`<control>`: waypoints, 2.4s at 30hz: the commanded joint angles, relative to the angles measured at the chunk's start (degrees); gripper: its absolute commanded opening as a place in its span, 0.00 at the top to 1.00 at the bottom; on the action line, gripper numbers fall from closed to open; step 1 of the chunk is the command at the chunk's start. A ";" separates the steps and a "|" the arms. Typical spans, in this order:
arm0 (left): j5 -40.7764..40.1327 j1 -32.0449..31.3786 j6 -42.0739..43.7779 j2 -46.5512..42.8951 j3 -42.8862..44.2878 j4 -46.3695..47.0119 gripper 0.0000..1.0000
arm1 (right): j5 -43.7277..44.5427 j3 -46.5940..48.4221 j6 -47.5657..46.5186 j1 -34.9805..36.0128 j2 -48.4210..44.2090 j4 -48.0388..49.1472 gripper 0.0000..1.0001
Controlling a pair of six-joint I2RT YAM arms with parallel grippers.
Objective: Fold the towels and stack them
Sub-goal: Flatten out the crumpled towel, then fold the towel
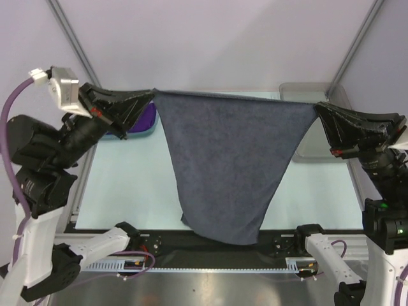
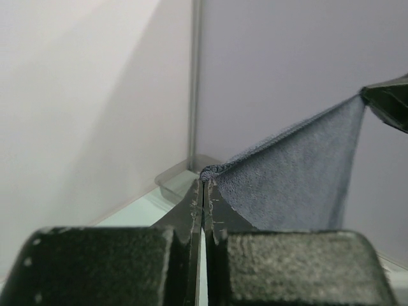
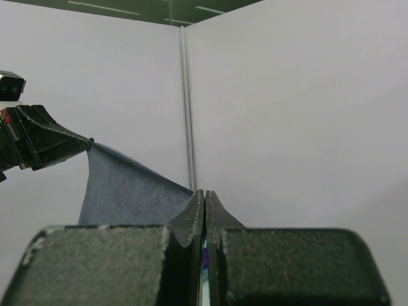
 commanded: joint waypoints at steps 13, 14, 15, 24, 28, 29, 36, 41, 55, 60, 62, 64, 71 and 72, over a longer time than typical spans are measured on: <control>-18.74 8.99 7.95 38.43 16.85 7.33 1.00 | 8.75 -4.57 -8.59 -1.14 36.24 28.52 1.00; -18.74 9.70 8.12 43.15 18.08 8.82 1.00 | 8.75 -3.86 -8.59 -1.32 41.31 31.93 1.00; -16.40 10.84 8.30 45.46 21.40 10.06 1.00 | 8.66 -3.07 -8.68 -1.41 43.45 33.27 1.00; -10.31 14.89 9.35 61.13 30.42 17.18 1.00 | 4.62 7.31 -10.70 -2.99 61.83 37.85 1.00; -6.54 15.77 10.85 60.78 22.94 20.79 1.00 | 2.77 6.00 -11.67 -2.82 63.51 38.12 1.00; -6.09 15.94 11.11 60.69 21.27 22.18 1.00 | 2.07 5.29 -11.58 -2.90 63.60 38.73 1.00; -2.84 16.74 14.45 58.14 6.78 26.50 1.00 | 2.42 -4.54 -11.58 -1.32 60.97 39.44 1.00; -3.19 16.91 14.54 54.55 -2.64 29.93 1.00 | 4.00 -12.81 -12.11 0.61 57.99 36.72 1.00; -1.17 16.91 11.65 42.42 -27.25 32.04 1.00 | 7.78 -28.37 -11.41 3.25 46.30 24.77 1.00; -0.64 16.91 8.39 38.20 -33.93 33.09 1.00 | 9.10 -33.73 -10.88 4.74 41.37 21.69 1.00; -0.64 16.91 7.43 36.79 -35.78 32.40 1.00 | 9.36 -35.93 -10.27 5.27 39.96 20.02 1.00; -0.55 16.83 6.20 35.91 -37.36 32.39 0.99 | 9.10 -38.90 -9.04 5.71 38.91 20.36 1.00; 0.15 16.83 4.17 30.72 -47.29 33.89 1.00 | 9.36 -44.71 -5.96 7.56 33.98 20.10 1.00; 0.15 16.83 4.00 29.76 -47.91 33.89 1.00 | 9.36 -45.33 -5.70 7.91 33.20 19.67 1.00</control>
